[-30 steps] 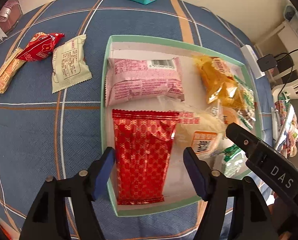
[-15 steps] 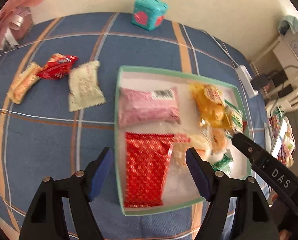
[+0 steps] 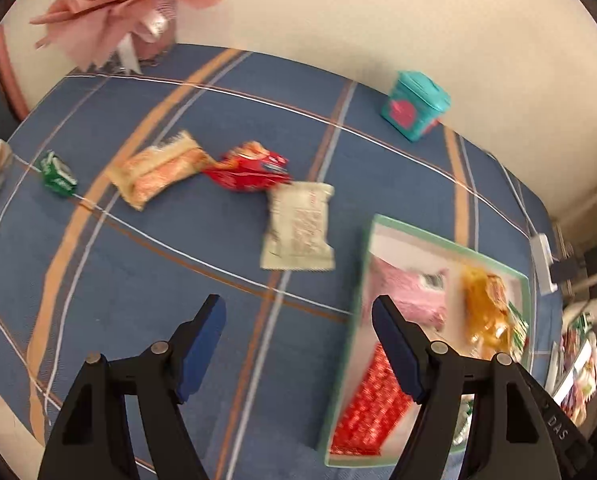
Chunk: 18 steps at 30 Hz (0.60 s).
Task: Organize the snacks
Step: 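Open both grippers to release the packs into the tray, then move both grippers back toward the remaining snacks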
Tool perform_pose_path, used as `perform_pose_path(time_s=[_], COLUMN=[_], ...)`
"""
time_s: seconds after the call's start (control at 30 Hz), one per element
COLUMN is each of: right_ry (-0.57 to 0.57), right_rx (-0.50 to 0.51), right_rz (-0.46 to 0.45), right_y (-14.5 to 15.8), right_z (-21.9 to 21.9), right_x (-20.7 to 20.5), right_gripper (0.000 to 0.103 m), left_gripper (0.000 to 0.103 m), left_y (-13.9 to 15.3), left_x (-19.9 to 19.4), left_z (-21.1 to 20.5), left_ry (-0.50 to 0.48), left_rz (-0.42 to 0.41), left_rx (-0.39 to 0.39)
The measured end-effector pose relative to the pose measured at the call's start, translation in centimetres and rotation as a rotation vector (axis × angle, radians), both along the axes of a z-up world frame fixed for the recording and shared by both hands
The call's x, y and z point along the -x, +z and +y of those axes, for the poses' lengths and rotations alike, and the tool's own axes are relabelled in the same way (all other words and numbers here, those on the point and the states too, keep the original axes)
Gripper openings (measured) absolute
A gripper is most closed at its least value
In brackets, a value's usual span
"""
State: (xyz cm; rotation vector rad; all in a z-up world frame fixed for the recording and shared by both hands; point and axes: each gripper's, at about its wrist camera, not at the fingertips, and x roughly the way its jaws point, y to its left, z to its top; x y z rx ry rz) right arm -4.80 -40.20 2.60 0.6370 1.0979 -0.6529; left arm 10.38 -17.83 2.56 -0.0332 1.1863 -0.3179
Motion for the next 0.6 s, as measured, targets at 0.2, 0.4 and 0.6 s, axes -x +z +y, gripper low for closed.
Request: perform_pose_path(time_s=[0.2,0.4,0.6], right_ry=[0.022,0.036,0.05], right_rx=[0.006,0.015,0.031], right_rz=[0.004,-0.013,-0.033], right_y=[-0.04,0.06,0.31], right_z=[0.42,0.51,0.48], right_x=[-0.37,-0.5,-0.56], right_gripper=[0.08,0.099,0.103], left_gripper=[0.08,0.091,0.095], left_y=[-0.04,0.04,0.14], left_x=[-0.39,-0.11,-0.13], left_z=[0.97,0.82,1.14], left_ry=[0.037,0.031,0.044], left_rz=[-0.004,-0.024,-0.051], left_rx=[0.007,-0.011,-0.019])
